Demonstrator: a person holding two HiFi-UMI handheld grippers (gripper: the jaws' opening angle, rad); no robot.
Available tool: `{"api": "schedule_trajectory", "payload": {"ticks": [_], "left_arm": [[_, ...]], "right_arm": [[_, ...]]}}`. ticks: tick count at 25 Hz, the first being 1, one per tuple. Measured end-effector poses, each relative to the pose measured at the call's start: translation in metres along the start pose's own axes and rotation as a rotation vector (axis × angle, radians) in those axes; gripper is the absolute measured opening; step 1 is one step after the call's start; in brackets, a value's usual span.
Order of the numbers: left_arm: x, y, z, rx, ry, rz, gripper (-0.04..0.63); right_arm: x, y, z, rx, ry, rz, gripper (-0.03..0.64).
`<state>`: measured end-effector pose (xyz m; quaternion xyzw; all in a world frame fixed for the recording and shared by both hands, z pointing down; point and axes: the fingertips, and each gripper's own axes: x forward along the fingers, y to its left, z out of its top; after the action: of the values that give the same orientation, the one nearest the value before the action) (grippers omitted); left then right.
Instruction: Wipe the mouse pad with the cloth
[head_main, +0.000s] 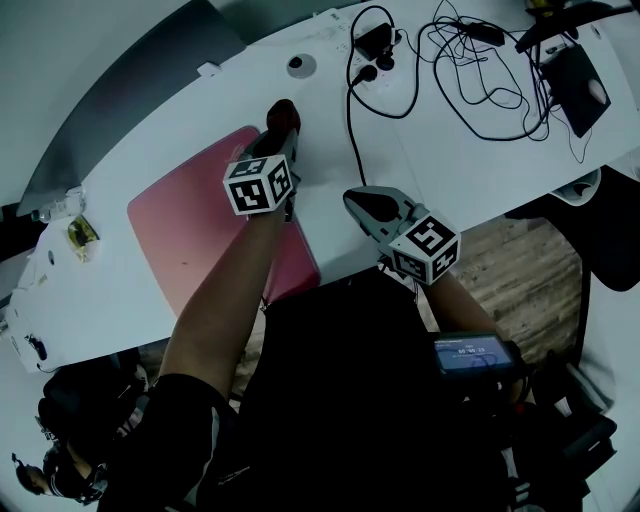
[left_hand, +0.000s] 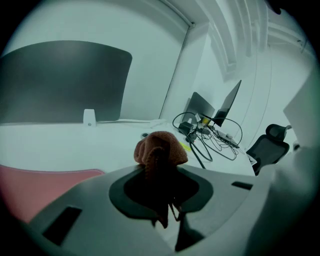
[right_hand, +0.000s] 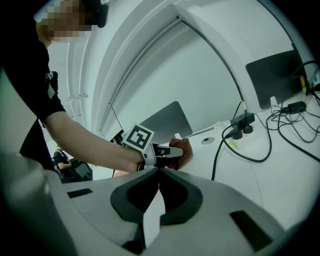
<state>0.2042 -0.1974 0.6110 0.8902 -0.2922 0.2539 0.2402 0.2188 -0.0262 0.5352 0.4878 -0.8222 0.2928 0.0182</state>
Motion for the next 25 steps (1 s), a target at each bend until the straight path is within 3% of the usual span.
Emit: {"api": "schedule_trajectory", "payload": {"ticks": [5, 11, 25], "left_arm": [[-0.032, -0.013, 0.009, -0.04, -0.05, -0.081, 0.089], [-0.096, -0.011, 0.018, -0.032, -0.125, -0.133, 0.089], [-0.249, 0.014, -0.034, -0.022, -0.239, -0.106, 0.089]], "right_arm": [[0.008, 0.005, 0.011, -0.005, -0.047, -0.021, 0.025], [0.026, 0.033, 0.028, -0.062, -0.085, 0.0, 0.025], [0.047, 0.138, 0.037, -0.199, -0.103, 0.082, 0.025]]}}
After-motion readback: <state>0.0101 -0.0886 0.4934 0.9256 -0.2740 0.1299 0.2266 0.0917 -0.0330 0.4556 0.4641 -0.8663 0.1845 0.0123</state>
